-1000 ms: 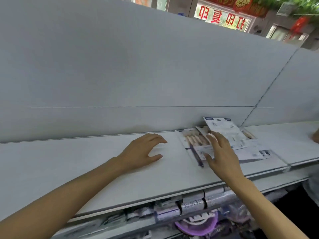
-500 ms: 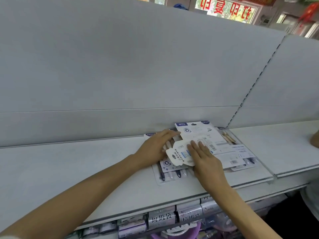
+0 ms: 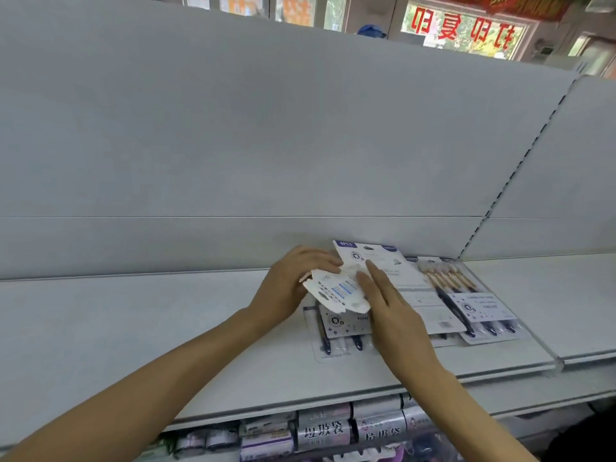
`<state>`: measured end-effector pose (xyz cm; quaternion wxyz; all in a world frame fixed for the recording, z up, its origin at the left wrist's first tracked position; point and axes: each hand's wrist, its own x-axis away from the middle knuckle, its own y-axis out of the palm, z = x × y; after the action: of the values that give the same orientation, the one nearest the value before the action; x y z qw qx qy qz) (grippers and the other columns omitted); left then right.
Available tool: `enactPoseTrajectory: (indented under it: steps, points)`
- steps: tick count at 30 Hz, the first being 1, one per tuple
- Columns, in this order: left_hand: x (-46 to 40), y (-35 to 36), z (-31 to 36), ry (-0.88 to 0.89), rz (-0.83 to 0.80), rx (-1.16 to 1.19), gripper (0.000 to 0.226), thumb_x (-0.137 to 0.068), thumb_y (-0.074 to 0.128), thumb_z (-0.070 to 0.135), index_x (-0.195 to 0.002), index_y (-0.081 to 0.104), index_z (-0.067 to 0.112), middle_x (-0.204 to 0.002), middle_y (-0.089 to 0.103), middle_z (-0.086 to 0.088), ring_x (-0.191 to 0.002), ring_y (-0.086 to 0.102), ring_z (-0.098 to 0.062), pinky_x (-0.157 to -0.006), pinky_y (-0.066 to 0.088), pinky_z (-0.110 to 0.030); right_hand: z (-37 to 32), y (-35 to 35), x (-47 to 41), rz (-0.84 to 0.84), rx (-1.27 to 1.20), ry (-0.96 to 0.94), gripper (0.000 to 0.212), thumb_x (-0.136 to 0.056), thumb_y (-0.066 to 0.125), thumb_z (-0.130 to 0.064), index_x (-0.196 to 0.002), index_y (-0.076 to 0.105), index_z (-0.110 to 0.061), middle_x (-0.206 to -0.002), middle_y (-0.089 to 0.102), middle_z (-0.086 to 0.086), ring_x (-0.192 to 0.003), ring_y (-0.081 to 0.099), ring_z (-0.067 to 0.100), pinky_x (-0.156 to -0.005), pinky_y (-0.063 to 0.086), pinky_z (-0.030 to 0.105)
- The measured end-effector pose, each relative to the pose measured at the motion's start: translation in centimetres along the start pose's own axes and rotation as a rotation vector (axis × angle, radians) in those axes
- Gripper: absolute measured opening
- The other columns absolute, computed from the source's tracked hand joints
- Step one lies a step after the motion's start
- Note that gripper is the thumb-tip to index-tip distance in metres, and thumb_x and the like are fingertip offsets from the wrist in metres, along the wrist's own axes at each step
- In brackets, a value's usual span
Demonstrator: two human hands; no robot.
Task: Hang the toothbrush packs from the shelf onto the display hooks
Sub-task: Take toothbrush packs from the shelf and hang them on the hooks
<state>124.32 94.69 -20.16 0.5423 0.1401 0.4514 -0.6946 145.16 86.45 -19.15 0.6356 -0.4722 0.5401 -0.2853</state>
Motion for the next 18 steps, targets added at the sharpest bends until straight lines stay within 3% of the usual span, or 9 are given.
enactPoseTrajectory:
  steps: [1,3,5,6,9,12,14,16,18]
  points:
    - [0.4,-0.7,0.0,-0.003,0.028,0.014,0.022,-0.091,0.067,0.006,-0.109,0.072,0.018,-0.12,0.068,0.011,-0.12,0.057,-0.016,-0.096,0.049,-0.035,-0.2,0.1,0.0,-0.012,0.049,0.043,0.098,-0.045,0.073,0.02,-0.137,0.05,-0.007,-0.149,0.048,0.013,-0.089,0.07,0.034,-0.037,0.033,0.024]
    - [1.2,-1.9,0.2,-0.054,0.076,0.034,0.013,-0.097,0.061,0.019,-0.105,0.071,0.016,-0.114,0.07,0.007,-0.114,0.061,-0.015,-0.094,0.048,-0.031,-0.4,0.1,0.0,-0.042,0.168,0.098,0.094,-0.039,0.077,0.019,-0.129,0.059,-0.003,-0.136,0.06,0.016,-0.083,0.073,0.033,-0.033,0.039,0.027]
    - [2.1,-3.1,0.6,-0.205,0.14,0.067,0.011,-0.097,0.06,0.028,-0.098,0.067,0.019,-0.107,0.071,0.006,-0.104,0.065,-0.01,-0.088,0.048,-0.028,-0.4,0.3,0.3,-0.079,0.252,0.154,0.086,-0.029,0.083,0.015,-0.113,0.068,0.001,-0.107,0.073,0.016,-0.073,0.073,0.033,-0.033,0.043,0.028]
    - [2.6,-3.7,0.8,-0.27,0.17,0.101,0.011,-0.097,0.06,0.028,-0.098,0.065,0.019,-0.105,0.072,0.006,-0.101,0.066,-0.008,-0.086,0.048,-0.025,-0.8,-0.1,0.3,-0.122,0.277,0.185,0.08,-0.027,0.086,0.011,-0.105,0.069,0.002,-0.092,0.074,0.014,-0.063,0.07,0.032,-0.032,0.037,0.025]
    - [3.9,-5.4,1.4,-0.365,0.233,0.233,0.018,-0.099,0.055,0.023,-0.107,0.064,0.01,-0.103,0.074,0.005,-0.098,0.069,-0.008,-0.083,0.053,-0.022,-2.0,-1.4,-0.1,-0.251,0.325,0.294,0.046,-0.049,0.084,0.005,-0.09,0.065,-0.004,-0.076,0.067,0.008,-0.056,0.067,0.03,-0.044,0.021,0.023]
    - [5.0,-7.3,1.8,-0.455,0.307,0.32,0.023,-0.1,0.052,0.021,-0.086,0.049,0.004,-0.076,0.068,0.01,-0.075,0.065,-0.001,-0.064,0.051,-0.022,-3.1,-2.7,-0.8,-0.121,0.308,0.298,0.048,-0.032,0.083,0.018,-0.068,0.059,-0.003,-0.053,0.058,0.01,-0.034,0.055,0.029,-0.045,0.012,0.017]
    - [5.8,-8.4,1.9,-0.495,0.355,0.356,0.027,-0.101,0.051,0.017,-0.077,0.04,0.01,-0.067,0.065,0.013,-0.067,0.064,0.002,-0.057,0.048,-0.015,-3.9,-3.9,-1.1,0.017,0.287,0.294,0.047,-0.035,0.083,0.018,-0.072,0.062,-0.002,-0.048,0.057,0.009,-0.029,0.049,0.027,-0.046,0.011,0.014]
    - [6.7,-9.8,1.7,-0.521,0.411,0.392,0.026,-0.101,0.052,0.018,-0.077,0.042,0.013,-0.073,0.07,0.009,-0.072,0.07,-0.004,-0.058,0.051,-0.016,-5.4,-5.5,-1.1,0.104,0.235,0.314,0.042,-0.055,0.081,0.008,-0.094,0.069,-0.002,-0.053,0.062,0.009,-0.034,0.044,0.027,-0.048,0.003,0.015]
    - [7.7,-11.2,1.4,-0.554,0.465,0.414,0.019,-0.1,0.053,0.021,-0.081,0.051,0.018,-0.085,0.074,0.001,-0.081,0.073,-0.012,-0.062,0.055,-0.02,-7.1,-6.2,-0.8,0.185,0.108,0.312,0.044,-0.074,0.073,-0.003,-0.117,0.066,-0.007,-0.063,0.067,0.009,-0.045,0.046,0.029,-0.043,0.015,0.02]
